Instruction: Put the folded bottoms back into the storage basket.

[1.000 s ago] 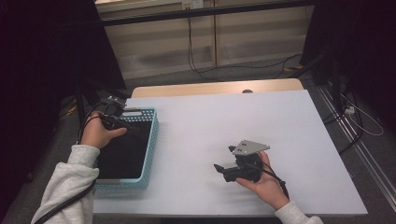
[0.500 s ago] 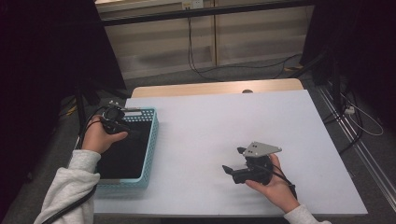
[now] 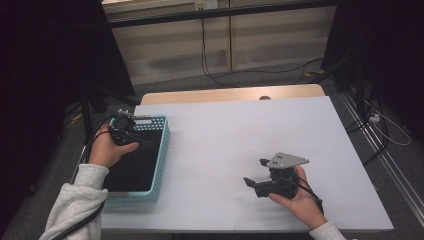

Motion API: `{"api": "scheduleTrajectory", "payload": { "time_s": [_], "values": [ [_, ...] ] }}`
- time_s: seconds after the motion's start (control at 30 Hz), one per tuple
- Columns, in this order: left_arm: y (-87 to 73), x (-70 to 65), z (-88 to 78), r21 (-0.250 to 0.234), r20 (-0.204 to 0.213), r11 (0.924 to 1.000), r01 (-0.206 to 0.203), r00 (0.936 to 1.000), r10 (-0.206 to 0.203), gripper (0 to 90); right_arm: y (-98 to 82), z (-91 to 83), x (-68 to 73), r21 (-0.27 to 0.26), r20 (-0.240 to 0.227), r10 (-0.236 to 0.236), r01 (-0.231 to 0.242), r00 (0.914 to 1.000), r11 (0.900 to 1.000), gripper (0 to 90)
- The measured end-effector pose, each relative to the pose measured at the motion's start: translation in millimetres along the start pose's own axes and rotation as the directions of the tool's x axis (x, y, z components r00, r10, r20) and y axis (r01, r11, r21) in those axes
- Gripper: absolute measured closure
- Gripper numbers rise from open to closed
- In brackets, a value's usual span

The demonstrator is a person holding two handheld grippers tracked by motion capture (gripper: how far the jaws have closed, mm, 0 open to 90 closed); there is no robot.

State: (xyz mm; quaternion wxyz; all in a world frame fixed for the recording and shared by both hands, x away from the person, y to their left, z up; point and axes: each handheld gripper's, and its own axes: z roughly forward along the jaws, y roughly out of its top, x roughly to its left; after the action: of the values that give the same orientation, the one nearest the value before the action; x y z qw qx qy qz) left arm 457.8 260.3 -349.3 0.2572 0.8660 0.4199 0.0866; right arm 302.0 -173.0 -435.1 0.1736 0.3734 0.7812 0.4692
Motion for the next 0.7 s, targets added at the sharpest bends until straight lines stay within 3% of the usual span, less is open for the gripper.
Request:
{"api": "scheduleTrajectory", "payload": {
  "time_s": [0.3, 0.47, 0.7],
  "values": [
    [9.6, -29.7, 0.1, -0.023, 0.052, 0.9976, -0.065, 0.9964, 0.066, 36.2, -1.7, -3.7, -4.1, -0.002, 0.000, 0.014, -0.014, 0.9999, 1.000, 15.7],
    [13.5, -44.2, 4.1, -0.034, 0.077, 0.9964, -0.077, 0.9939, 0.080, 34.2, -3.3, -5.4, -5.2, -0.001, -0.004, 0.019, -0.019, 0.9998, 1.000, 15.5],
    [16.3, -61.2, 13.7, -0.040, 0.107, 0.9918, -0.121, 0.9864, 0.125, 33.1, -5.3, -9.5, -7.3, -0.001, -0.003, 0.024, -0.024, 0.9997, 1.000, 15.4]
  ]
}}
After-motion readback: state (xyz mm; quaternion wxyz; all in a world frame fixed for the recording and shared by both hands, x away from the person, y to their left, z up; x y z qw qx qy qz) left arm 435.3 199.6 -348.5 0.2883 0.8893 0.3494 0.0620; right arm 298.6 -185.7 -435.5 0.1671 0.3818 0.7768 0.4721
